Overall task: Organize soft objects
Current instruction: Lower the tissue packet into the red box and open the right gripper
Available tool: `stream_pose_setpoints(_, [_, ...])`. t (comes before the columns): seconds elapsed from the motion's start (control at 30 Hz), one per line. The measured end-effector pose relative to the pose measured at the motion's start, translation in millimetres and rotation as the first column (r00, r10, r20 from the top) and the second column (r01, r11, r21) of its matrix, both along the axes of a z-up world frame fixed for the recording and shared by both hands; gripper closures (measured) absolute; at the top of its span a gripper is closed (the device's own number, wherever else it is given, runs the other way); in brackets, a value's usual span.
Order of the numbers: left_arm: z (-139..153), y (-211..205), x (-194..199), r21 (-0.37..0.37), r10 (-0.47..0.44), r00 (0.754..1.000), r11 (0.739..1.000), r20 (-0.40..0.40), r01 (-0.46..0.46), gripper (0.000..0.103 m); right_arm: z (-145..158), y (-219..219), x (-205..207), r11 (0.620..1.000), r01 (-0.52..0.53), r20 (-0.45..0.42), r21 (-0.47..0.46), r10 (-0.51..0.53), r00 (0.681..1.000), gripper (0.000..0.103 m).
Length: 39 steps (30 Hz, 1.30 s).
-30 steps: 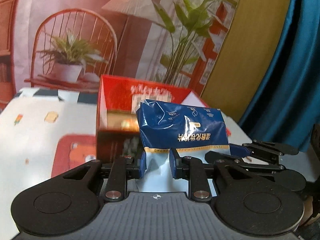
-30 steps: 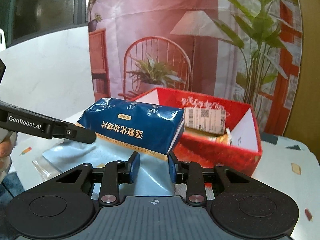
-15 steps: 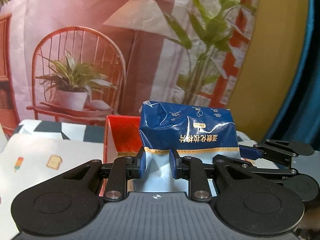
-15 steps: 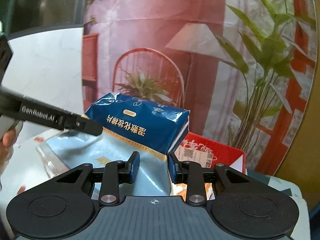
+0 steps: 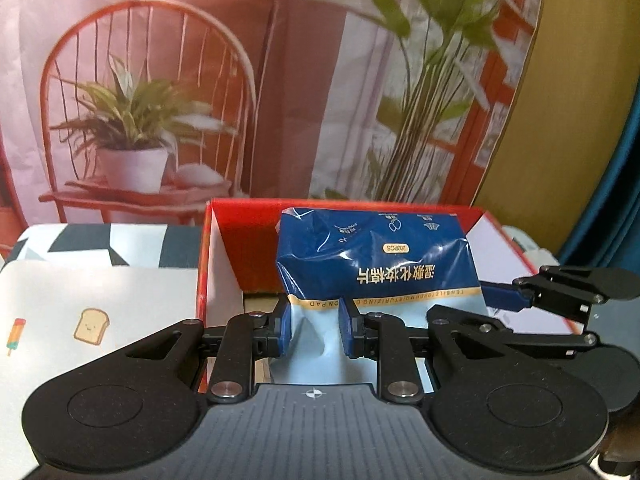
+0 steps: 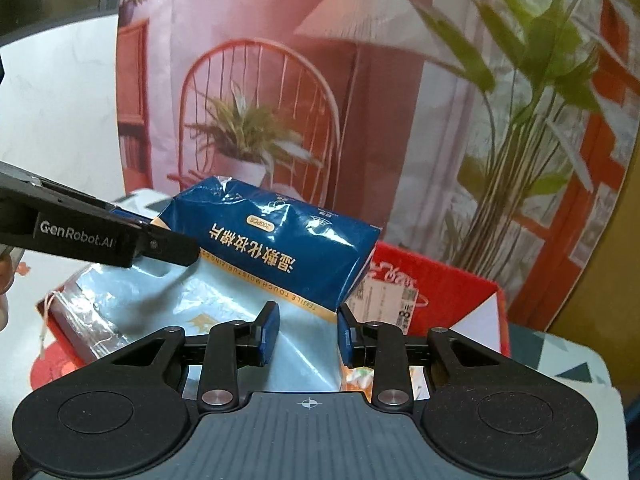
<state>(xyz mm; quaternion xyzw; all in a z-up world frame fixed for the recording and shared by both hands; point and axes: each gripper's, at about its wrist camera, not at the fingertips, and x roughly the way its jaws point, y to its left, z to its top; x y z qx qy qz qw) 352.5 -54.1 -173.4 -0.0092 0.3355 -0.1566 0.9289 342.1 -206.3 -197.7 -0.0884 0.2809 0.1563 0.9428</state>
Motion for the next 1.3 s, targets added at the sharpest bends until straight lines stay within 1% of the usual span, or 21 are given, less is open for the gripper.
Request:
stream_pose_setpoints(0.07, [-5.3,-0.3,3.7,0.007,-0.012,1.000,1.000,-0.016,0.012,0.077,-4.7,-0.4,4.4,1.000,0.001,-0.025,0.005,-0.001,1.000,0.074])
stream_pose_setpoints(0.2, [-12.1,0.6,10.3,-0.003,-0.017,0.999,1.000,-0.044,0.017,0.077,-12.5,-0.9,9.3,1.000,0.006,-0.071,-0.003,-0.006,0.997,0.074])
stream_pose_setpoints(0.3, [-13.7,-1.9,12.6,0.012,-0.026,0.999,1.000,-0.046,0.027,0.077,-17.5,-0.9,13.1,1.000,0.014,-0.103,-0.014,-0.015,0.995,0.074])
stream_pose_setpoints(0.43, [-14.6,-3.6,13.7,0.038,-0.030,0.999,0.999,-0.039,0.031,0.076,-21.9,-0.5,16.5,0.999,0.040,-0.119,-0.036,-0.044,0.992,0.073])
stream_pose_setpoints(0.53, [-13.8,-2.2,12.2,0.062,-0.010,0.999,0.998,-0.036,0.012,0.075,-21.7,3.3,16.4,0.996,0.054,-0.119,-0.063,-0.062,0.991,0.072])
stream_pose_setpoints(0.57, [-12.0,-1.0,9.6,0.068,-0.003,1.000,0.998,-0.028,0.005,0.075,-22.1,4.9,16.0,0.995,0.056,-0.121,-0.080,-0.066,0.990,0.071])
stream_pose_setpoints(0.63, [-7.2,1.8,3.2,0.074,0.001,1.000,0.997,-0.007,0.000,0.067,-21.8,6.7,13.3,0.993,0.059,-0.114,-0.099,-0.070,0.991,0.063])
stream_pose_setpoints(0.67, [-4.4,3.4,-0.3,0.074,0.004,1.000,0.997,0.003,-0.005,0.066,-21.3,6.2,11.6,0.993,0.063,-0.111,-0.097,-0.074,0.991,0.060])
stream_pose_setpoints(0.77, [3.4,8.0,-12.8,0.064,0.004,1.000,0.998,0.018,-0.005,0.066,-17.6,3.3,5.6,0.994,0.073,-0.109,-0.078,-0.082,0.991,0.058])
stream_pose_setpoints(0.9, [13.8,12.3,-38.0,0.056,-0.006,0.999,0.998,0.045,0.003,0.066,-8.8,0.2,-11.7,0.996,0.080,-0.076,-0.050,-0.083,0.994,0.057])
stream_pose_setpoints(1.03, [21.2,19.0,-68.1,0.025,-0.005,0.998,1.000,0.066,0.004,0.066,2.3,-2.1,-39.3,0.997,0.076,-0.023,0.026,-0.075,0.997,0.057])
stream_pose_setpoints(1.17, [20.9,27.2,-95.0,-0.011,0.001,0.998,1.000,0.058,0.000,0.066,9.7,-3.6,-66.2,0.995,0.076,0.024,0.071,-0.077,0.997,0.057])
stream_pose_setpoints(1.3, [16.3,36.3,-121.7,-0.028,0.011,0.999,1.000,0.044,-0.010,0.066,13.4,-6.9,-95.3,0.989,0.073,0.053,0.127,-0.080,0.995,0.057])
